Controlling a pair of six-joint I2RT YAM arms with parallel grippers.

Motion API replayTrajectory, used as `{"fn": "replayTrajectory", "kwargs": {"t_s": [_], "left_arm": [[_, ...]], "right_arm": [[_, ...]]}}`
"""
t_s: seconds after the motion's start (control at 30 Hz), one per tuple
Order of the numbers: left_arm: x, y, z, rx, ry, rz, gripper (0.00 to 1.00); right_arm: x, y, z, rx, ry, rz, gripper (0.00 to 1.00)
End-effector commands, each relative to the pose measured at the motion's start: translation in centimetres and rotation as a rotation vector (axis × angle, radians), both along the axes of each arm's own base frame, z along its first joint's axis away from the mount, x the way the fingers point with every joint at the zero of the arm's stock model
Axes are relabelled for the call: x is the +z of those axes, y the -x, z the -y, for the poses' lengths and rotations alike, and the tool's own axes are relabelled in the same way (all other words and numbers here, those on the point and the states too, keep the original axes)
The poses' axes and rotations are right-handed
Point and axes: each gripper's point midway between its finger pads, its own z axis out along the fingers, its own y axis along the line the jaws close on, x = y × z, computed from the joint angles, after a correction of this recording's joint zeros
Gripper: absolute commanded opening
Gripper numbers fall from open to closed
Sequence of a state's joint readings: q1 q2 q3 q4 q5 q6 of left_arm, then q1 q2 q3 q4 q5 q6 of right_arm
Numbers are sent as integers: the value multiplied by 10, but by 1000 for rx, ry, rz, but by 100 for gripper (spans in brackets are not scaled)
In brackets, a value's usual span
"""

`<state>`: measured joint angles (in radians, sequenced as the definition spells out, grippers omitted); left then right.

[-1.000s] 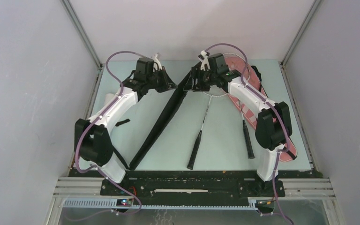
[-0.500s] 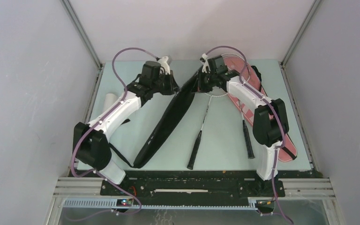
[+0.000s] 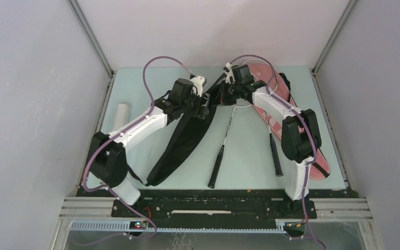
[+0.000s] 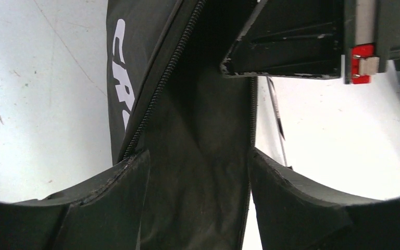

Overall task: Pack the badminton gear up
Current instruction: Open the racket bag at the center of the board.

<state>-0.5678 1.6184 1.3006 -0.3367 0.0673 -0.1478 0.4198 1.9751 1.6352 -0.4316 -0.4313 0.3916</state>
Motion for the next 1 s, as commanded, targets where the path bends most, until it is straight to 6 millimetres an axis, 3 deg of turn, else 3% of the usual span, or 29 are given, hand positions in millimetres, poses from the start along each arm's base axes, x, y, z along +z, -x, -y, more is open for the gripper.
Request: {"fn": "replayTrajectory", "kwargs": {"t_s": [0.0, 0.17, 0.37, 0.5, 0.73, 0.97], "left_arm": [[7, -18, -9, 9, -86, 101, 73], [35, 18, 18, -220, 32, 85, 72], [63, 33, 18, -342, 10, 160, 77], [64, 21, 12, -307, -38, 195, 82], [39, -20, 7, -221, -185, 221, 87], [3, -51, 7, -201, -279, 231, 70]], "right_arm": [[31, 2, 1, 23, -39, 82, 0], [31, -3, 9, 16, -50, 70, 0], [33, -3, 10, 24, -68, 67, 0], [33, -2, 9, 32, -74, 65, 0], [35, 1, 8, 56, -96, 58, 0], [39, 3, 15, 72, -115, 68, 0]]}}
